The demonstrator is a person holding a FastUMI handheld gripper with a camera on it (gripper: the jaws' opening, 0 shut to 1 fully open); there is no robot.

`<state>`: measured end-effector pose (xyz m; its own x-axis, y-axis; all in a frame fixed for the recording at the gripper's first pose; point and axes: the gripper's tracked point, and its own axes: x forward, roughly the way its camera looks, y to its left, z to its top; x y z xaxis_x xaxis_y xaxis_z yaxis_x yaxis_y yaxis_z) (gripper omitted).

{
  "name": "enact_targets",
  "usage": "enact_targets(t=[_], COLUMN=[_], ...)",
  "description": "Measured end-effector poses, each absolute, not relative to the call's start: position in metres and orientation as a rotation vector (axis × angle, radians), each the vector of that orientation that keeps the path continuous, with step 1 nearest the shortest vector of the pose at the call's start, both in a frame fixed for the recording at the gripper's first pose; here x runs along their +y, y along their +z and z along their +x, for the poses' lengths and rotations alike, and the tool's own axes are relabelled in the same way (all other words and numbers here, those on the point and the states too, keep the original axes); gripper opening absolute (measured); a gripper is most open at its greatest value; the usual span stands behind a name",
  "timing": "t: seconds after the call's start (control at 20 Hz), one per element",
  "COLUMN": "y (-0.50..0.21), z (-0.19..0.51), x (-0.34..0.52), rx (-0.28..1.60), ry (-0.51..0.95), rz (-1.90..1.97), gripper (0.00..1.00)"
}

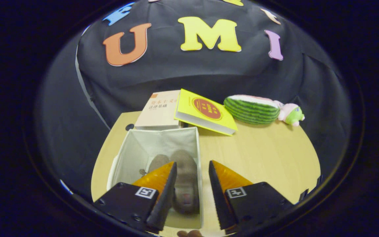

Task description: Open the storage box then place both shoes into the box .Put the left shoe in first, then the right shoe, with the right side of both shoes facing outward in a uniform manner.

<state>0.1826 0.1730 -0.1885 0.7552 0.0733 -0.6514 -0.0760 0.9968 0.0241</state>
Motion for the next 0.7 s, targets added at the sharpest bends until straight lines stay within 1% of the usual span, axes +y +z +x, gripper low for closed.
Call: enact_targets(t=[0.05,0.15,0.25,0.35,0.5,0.6,0.7], y=[-0.182,-0.165,-0.149,-0.133,-0.106,-0.094,-0.068], z=[0.18,0.175,0.168,0.158,0.139,0.119,0.108], x=[0.168,0.161,0.151,0.142,0.129,0.119,0.102], rx=[0.69,0.644,0.599,0.556,0.481,0.473,0.387], ry=[0.074,0.066,0.068,0.074,0.087,0.106,0.083], rz=[-0.01,-0.004,-0.022,-0.035,-0.024,-0.033,-0.058], gripper=[0.82,0.92,0.92,0.96,0.96,1.0,1.0])
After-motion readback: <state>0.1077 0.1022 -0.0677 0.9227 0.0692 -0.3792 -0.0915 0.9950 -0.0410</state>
